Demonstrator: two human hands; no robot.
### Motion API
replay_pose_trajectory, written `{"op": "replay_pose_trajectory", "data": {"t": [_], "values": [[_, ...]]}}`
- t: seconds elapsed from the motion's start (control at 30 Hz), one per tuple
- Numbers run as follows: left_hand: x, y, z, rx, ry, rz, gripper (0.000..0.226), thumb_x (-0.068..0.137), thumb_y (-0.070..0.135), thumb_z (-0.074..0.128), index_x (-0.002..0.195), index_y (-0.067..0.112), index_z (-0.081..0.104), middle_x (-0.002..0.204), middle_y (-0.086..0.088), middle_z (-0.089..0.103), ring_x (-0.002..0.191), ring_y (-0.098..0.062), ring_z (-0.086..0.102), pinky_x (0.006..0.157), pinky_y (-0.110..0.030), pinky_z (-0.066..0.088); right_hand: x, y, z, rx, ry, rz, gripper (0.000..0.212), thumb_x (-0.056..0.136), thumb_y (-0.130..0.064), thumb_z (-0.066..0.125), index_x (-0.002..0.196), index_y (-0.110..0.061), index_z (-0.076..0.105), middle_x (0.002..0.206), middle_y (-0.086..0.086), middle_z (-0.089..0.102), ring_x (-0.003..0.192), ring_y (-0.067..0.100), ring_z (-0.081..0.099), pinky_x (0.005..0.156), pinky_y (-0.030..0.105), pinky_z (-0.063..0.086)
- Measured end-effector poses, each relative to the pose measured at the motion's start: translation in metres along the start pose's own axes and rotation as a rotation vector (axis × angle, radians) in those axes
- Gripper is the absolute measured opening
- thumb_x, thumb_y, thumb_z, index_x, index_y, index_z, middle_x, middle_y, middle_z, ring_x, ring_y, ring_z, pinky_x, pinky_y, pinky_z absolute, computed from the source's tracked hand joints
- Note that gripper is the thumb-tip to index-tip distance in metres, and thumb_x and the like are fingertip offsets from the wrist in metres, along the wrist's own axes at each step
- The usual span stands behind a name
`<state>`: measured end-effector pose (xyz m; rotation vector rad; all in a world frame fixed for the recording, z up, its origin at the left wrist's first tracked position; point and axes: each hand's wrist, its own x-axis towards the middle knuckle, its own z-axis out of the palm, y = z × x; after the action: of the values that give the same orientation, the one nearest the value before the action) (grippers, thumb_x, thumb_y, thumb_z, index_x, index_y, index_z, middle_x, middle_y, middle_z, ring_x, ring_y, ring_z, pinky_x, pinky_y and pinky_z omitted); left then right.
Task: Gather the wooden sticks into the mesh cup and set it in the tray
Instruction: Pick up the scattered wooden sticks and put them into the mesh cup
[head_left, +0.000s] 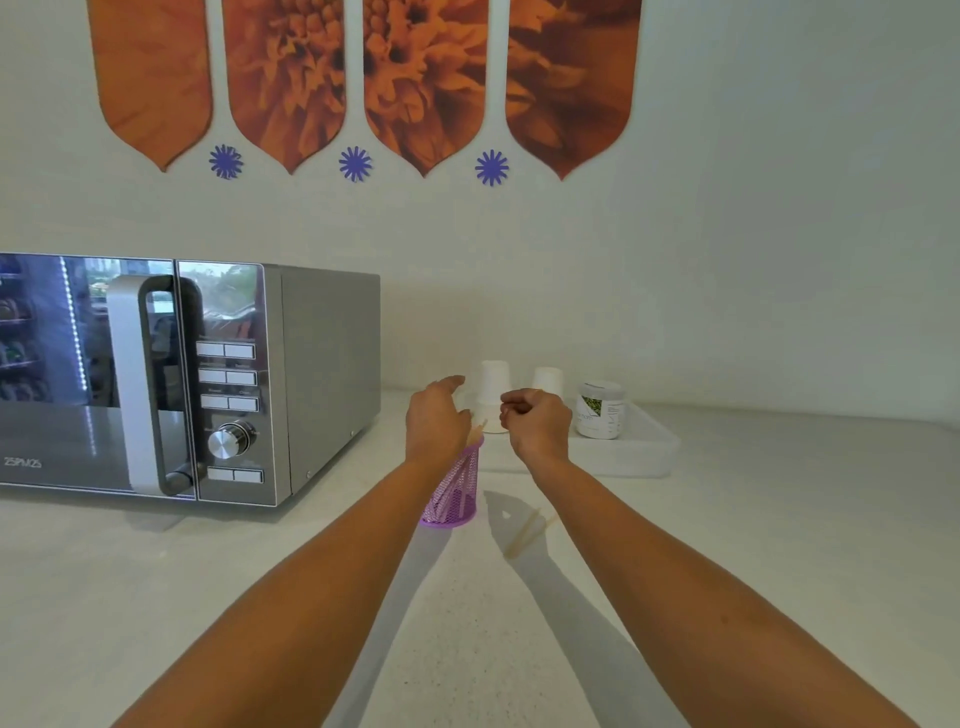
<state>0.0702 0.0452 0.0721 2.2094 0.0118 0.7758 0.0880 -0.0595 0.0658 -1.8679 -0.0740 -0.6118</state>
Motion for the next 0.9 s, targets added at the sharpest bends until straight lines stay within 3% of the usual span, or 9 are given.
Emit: {"op": "replay_pose_trajectory", "data": {"t": [0.2, 0.3, 0.37, 0.43, 0.5, 0.6, 0.77, 0.9], "values": [[-0.025, 0.026, 0.019, 0.200, -0.121, 0.368, 0.037, 0.092, 0.008, 0.053, 0.127, 0.015, 0.059, 0.131, -0.005, 0.061, 0.124, -0.022, 0.053, 0.111, -0.029, 0.031, 0.003, 0.025, -0.035, -0.148, -0.054, 0.182, 0.015, 0.084, -0.002, 0.062, 0.095, -0.002, 0.072, 0.102, 0.018, 0.071, 0.097, 0.030, 0.067, 0.089, 0.036, 0.055], [-0.043, 0.032, 0.037, 0.255, -0.258, 0.427, 0.031, 0.092, 0.010, 0.051, 0.119, 0.014, 0.066, 0.118, -0.009, 0.070, 0.110, -0.025, 0.063, 0.098, -0.035, 0.048, -0.003, 0.034, -0.051, -0.424, -0.192, 0.253, 0.001, 0.082, -0.008, 0.062, 0.081, -0.009, 0.062, 0.085, 0.011, 0.063, 0.083, 0.024, 0.061, 0.065, 0.027, 0.054], [-0.049, 0.031, 0.051, 0.273, -0.334, 0.355, 0.030, 0.093, 0.010, 0.050, 0.117, 0.012, 0.066, 0.116, -0.012, 0.069, 0.104, -0.027, 0.065, 0.094, -0.037, 0.052, -0.002, 0.042, -0.058, -0.554, -0.268, 0.281, 0.012, 0.080, -0.010, 0.066, 0.089, -0.003, 0.064, 0.089, 0.012, 0.068, 0.087, 0.024, 0.066, 0.075, 0.028, 0.058], [-0.054, 0.025, 0.062, 0.308, -0.405, 0.260, 0.028, 0.092, 0.011, 0.053, 0.118, 0.010, 0.065, 0.120, -0.013, 0.066, 0.107, -0.027, 0.064, 0.096, -0.036, 0.051, -0.002, 0.048, -0.066, -0.585, -0.340, 0.330, 0.026, 0.079, -0.012, 0.071, 0.101, 0.002, 0.068, 0.095, 0.016, 0.073, 0.079, 0.023, 0.068, 0.085, 0.034, 0.058], [-0.059, 0.019, 0.068, 0.338, -0.433, 0.192, 0.029, 0.091, 0.011, 0.056, 0.119, 0.008, 0.064, 0.122, -0.014, 0.063, 0.109, -0.028, 0.062, 0.097, -0.035, 0.050, -0.006, 0.048, -0.076, -0.572, -0.444, 0.387, 0.021, 0.080, -0.008, 0.072, 0.097, 0.002, 0.068, 0.081, 0.014, 0.069, 0.060, 0.018, 0.058, 0.071, 0.028, 0.057], [-0.065, 0.010, 0.071, 0.343, -0.427, 0.112, 0.030, 0.089, 0.015, 0.060, 0.118, 0.006, 0.062, 0.123, -0.014, 0.061, 0.111, -0.028, 0.060, 0.096, -0.035, 0.050, -0.011, 0.046, -0.092, -0.624, -0.598, 0.441, 0.017, 0.079, -0.011, 0.075, 0.081, -0.005, 0.059, 0.066, 0.005, 0.053, 0.055, 0.012, 0.046, 0.056, 0.020, 0.048], [-0.071, -0.003, 0.069, 0.269, -0.418, -0.040, 0.048, 0.080, 0.032, 0.071, 0.116, 0.002, 0.062, 0.121, -0.013, 0.063, 0.111, -0.026, 0.060, 0.093, -0.033, 0.050, -0.009, 0.051, -0.110, -0.814, -0.830, 0.512, 0.025, 0.074, -0.025, 0.079, 0.079, -0.013, 0.057, 0.073, -0.002, 0.053, 0.062, 0.009, 0.044, 0.058, 0.017, 0.046], [-0.075, -0.012, 0.068, 0.168, -0.426, -0.148, 0.046, 0.078, 0.033, 0.074, 0.109, -0.001, 0.065, 0.112, -0.014, 0.068, 0.103, -0.025, 0.065, 0.088, -0.031, 0.052, -0.010, 0.057, -0.115, -0.920, -0.929, 0.558, 0.024, 0.072, -0.027, 0.080, 0.089, -0.018, 0.065, 0.084, -0.001, 0.057, 0.075, 0.010, 0.050, 0.072, 0.018, 0.045]]}}
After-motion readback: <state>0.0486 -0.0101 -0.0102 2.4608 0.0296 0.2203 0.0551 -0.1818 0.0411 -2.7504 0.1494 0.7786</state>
